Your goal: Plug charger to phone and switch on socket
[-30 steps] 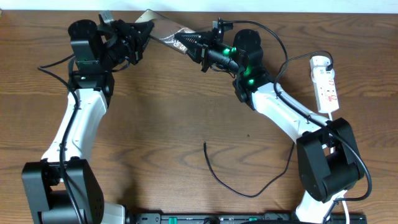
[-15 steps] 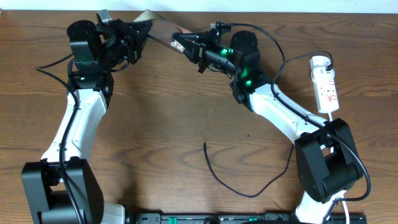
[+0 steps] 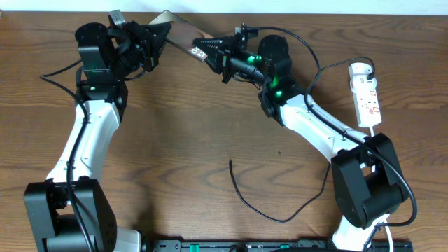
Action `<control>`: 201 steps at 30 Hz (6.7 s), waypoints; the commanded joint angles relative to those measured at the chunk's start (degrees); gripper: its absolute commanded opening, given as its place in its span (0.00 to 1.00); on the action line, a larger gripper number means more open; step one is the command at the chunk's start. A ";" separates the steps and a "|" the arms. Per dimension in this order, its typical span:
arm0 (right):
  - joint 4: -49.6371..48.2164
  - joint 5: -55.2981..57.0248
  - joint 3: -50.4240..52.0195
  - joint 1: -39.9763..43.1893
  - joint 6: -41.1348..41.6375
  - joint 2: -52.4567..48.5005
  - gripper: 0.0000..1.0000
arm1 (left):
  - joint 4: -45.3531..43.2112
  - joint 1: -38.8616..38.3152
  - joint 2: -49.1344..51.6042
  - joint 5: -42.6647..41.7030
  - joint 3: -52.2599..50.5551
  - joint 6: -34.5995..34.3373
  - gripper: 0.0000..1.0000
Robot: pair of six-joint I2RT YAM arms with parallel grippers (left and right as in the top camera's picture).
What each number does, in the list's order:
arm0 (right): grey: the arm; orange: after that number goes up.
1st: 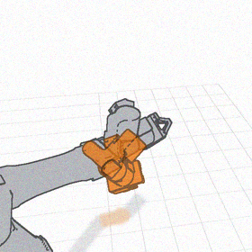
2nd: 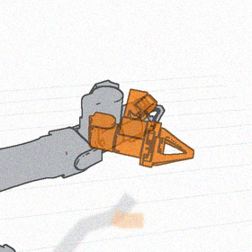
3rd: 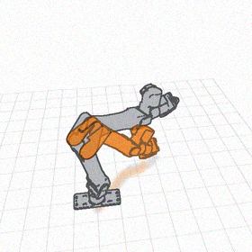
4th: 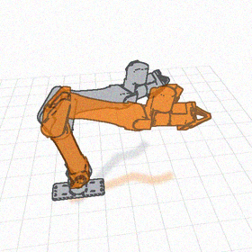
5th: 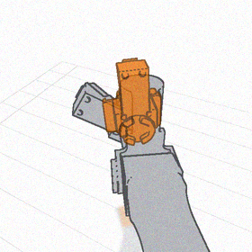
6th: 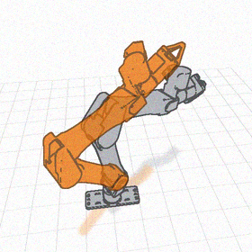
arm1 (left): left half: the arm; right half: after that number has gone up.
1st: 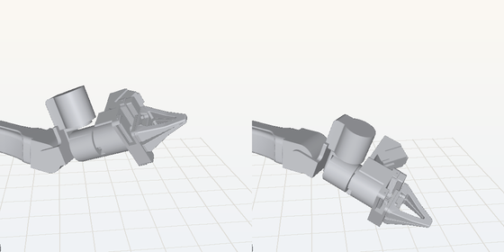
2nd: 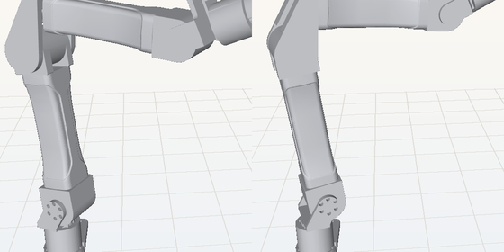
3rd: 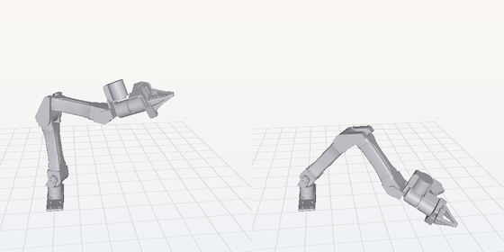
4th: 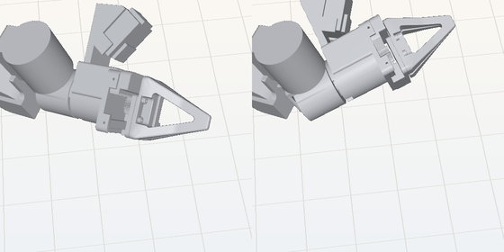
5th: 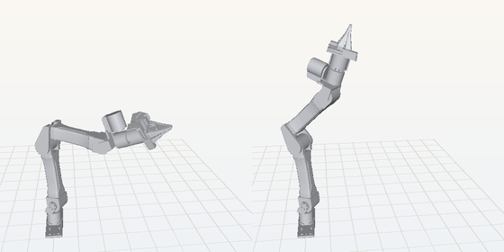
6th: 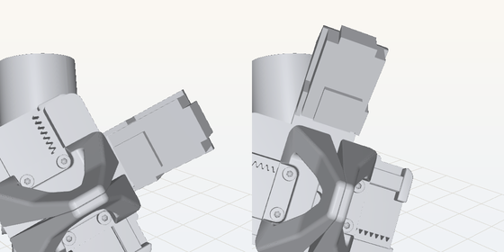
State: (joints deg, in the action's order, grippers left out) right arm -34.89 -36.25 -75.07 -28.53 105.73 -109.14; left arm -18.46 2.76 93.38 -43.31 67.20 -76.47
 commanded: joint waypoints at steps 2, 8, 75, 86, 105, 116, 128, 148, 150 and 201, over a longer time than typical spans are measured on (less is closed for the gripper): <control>-0.50 -2.25 -1.01 -1.25 -0.13 0.66 0.15 | -0.79 -0.33 0.00 -0.66 0.50 1.40 0.07; -0.50 -2.27 -1.01 -1.25 -0.15 0.66 0.16 | -0.76 -0.33 0.00 -0.76 0.50 1.40 0.07; -0.04 -0.57 -1.01 0.15 -18.45 0.66 0.99 | -6.23 10.71 0.00 -20.39 0.50 0.85 0.07; 6.01 -6.25 -1.01 3.74 -42.25 0.66 0.99 | -12.35 17.03 0.00 -35.34 0.50 3.23 0.07; 59.80 9.31 -11.37 1.97 -78.23 0.66 0.99 | -12.31 21.77 0.00 -46.71 0.50 14.23 0.07; 80.48 21.40 -11.61 -2.16 -80.56 0.66 0.86 | -11.85 22.62 1.22 -46.71 0.50 16.48 0.07; 99.08 33.81 -11.50 -11.28 -75.52 0.66 0.78 | -11.82 25.09 5.35 -46.71 0.50 16.46 0.07; 101.15 30.71 -8.07 -16.39 -77.09 -4.44 0.77 | -11.63 25.09 5.60 -46.73 0.50 16.92 0.07; 101.02 30.73 -8.00 -17.05 -77.09 -4.46 0.77 | -11.61 25.09 5.60 -46.73 0.50 17.53 0.07; 95.93 28.55 -8.20 -16.44 -80.08 -11.96 0.17 | -10.34 25.20 5.60 -46.73 -3.45 22.49 0.07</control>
State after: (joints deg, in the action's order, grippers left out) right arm 61.19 -7.68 -83.35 -45.39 26.02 -119.74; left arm -28.47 27.70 99.24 -88.64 65.14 -55.96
